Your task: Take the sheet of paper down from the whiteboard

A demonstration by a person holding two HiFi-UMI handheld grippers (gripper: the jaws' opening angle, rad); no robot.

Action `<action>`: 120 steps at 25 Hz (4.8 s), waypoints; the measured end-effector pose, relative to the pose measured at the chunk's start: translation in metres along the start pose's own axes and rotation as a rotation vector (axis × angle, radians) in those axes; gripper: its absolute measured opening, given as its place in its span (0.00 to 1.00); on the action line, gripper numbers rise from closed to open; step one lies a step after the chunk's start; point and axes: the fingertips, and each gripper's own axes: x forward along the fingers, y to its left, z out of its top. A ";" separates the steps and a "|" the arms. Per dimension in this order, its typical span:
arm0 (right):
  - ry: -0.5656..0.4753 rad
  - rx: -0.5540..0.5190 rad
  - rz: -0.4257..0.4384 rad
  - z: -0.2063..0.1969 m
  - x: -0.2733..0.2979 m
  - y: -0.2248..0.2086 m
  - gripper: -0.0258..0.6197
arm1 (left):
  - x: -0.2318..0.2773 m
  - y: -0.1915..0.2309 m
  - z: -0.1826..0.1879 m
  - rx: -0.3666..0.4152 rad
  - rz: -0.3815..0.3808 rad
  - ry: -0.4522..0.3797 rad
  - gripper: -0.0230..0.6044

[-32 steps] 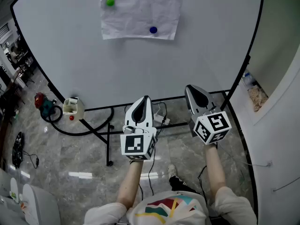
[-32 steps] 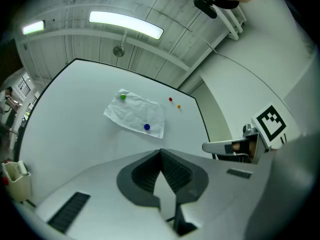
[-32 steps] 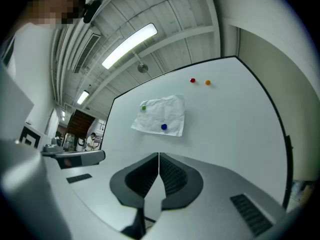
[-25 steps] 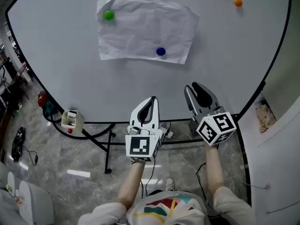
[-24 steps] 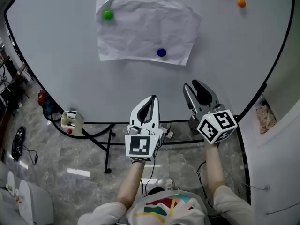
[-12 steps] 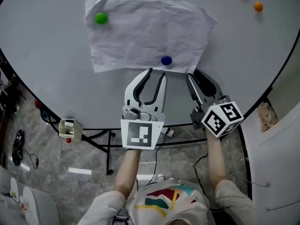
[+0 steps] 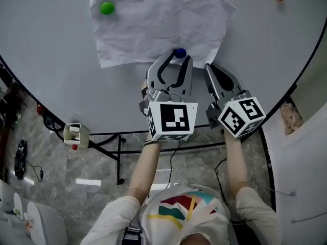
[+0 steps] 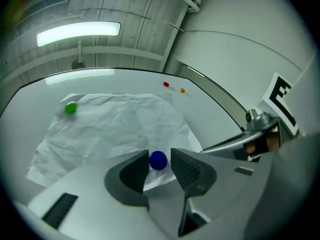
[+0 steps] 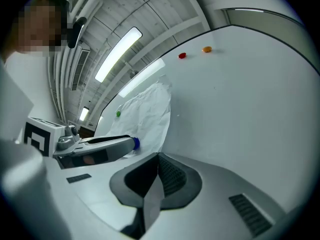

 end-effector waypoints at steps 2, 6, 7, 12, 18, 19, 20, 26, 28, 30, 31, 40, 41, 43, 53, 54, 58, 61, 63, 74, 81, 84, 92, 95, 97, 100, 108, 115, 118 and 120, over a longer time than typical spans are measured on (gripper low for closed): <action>-0.001 0.002 0.013 0.000 -0.002 0.002 0.06 | 0.000 -0.002 -0.001 0.000 0.007 0.007 0.33; -0.001 0.015 0.041 0.000 -0.003 0.004 0.06 | 0.006 0.001 -0.004 0.033 0.049 0.036 0.33; 0.001 0.012 0.045 0.000 -0.003 0.004 0.06 | 0.008 0.001 -0.004 0.037 0.058 0.043 0.32; 0.016 -0.027 0.046 -0.001 -0.002 0.002 0.06 | 0.006 0.003 -0.004 0.010 0.063 0.039 0.30; 0.027 -0.027 0.037 -0.006 0.002 -0.005 0.06 | -0.017 0.018 -0.037 -0.034 0.106 0.102 0.30; 0.031 -0.026 0.038 -0.006 0.003 -0.005 0.06 | -0.022 0.021 -0.045 -0.044 0.113 0.112 0.30; 0.037 -0.026 0.040 -0.007 0.003 -0.005 0.06 | -0.026 0.022 -0.052 -0.055 0.117 0.118 0.30; 0.053 -0.029 0.041 -0.011 0.007 -0.005 0.06 | -0.032 0.022 -0.065 -0.079 0.130 0.100 0.30; 0.057 -0.036 0.044 -0.011 0.009 -0.004 0.06 | -0.032 0.021 -0.064 -0.097 0.122 0.093 0.30; 0.061 -0.040 0.046 -0.011 0.009 -0.003 0.06 | -0.035 0.022 -0.063 -0.135 0.114 0.079 0.34; 0.064 -0.043 0.046 -0.011 0.009 -0.003 0.06 | -0.038 0.023 -0.061 -0.153 0.113 0.071 0.35; 0.064 -0.048 0.034 -0.009 0.006 -0.005 0.06 | -0.061 0.084 0.027 -0.138 0.220 -0.128 0.35; 0.063 -0.056 0.034 -0.009 0.007 -0.005 0.06 | -0.057 0.098 0.039 -0.098 0.243 -0.140 0.35; 0.072 -0.074 0.035 -0.011 0.006 -0.003 0.06 | -0.050 0.125 0.056 -0.033 0.288 -0.143 0.35; 0.088 -0.080 0.024 -0.007 0.003 -0.004 0.06 | -0.031 0.180 0.083 0.065 0.335 -0.097 0.35; 0.089 -0.082 0.024 -0.007 0.003 -0.003 0.06 | -0.029 0.179 0.086 0.067 0.329 -0.100 0.34; 0.085 -0.085 0.018 -0.005 0.003 -0.002 0.06 | -0.019 0.181 0.088 0.074 0.324 -0.075 0.34; 0.074 -0.089 0.009 -0.003 0.000 -0.005 0.06 | -0.018 0.183 0.084 0.050 0.314 -0.063 0.31; 0.064 -0.093 0.002 0.000 -0.002 -0.009 0.06 | -0.021 0.186 0.081 0.038 0.316 -0.061 0.31; 0.071 -0.090 -0.055 0.004 -0.011 -0.026 0.06 | -0.054 0.224 0.052 -0.013 0.390 -0.028 0.31; 0.085 -0.110 -0.066 0.008 -0.024 -0.030 0.06 | -0.071 0.210 0.058 -0.016 0.376 -0.084 0.31; 0.090 -0.104 -0.059 0.013 -0.035 -0.032 0.06 | -0.077 0.199 0.064 -0.015 0.373 -0.103 0.31; 0.107 -0.082 -0.029 0.020 -0.074 -0.029 0.06 | -0.081 0.168 0.087 -0.004 0.358 -0.118 0.31; 0.100 -0.075 -0.005 0.028 -0.091 -0.026 0.06 | -0.081 0.152 0.103 0.010 0.347 -0.126 0.31; 0.103 -0.077 0.012 0.033 -0.099 -0.024 0.06 | -0.082 0.143 0.115 0.019 0.347 -0.135 0.31; 0.131 -0.089 0.039 0.033 -0.111 -0.019 0.06 | -0.083 0.128 0.128 0.034 0.341 -0.142 0.31; 0.195 -0.134 0.009 0.012 -0.130 -0.001 0.06 | -0.107 0.082 0.092 -0.056 0.285 -0.099 0.31; 0.209 -0.159 -0.100 -0.009 -0.140 0.033 0.06 | -0.155 0.030 0.010 -0.262 0.171 0.036 0.31; 0.204 -0.151 -0.128 -0.025 -0.140 0.051 0.06 | -0.169 0.011 -0.023 -0.335 0.130 0.095 0.31; 0.212 -0.129 -0.126 -0.038 -0.140 0.062 0.06 | -0.173 0.000 -0.039 -0.384 0.101 0.131 0.31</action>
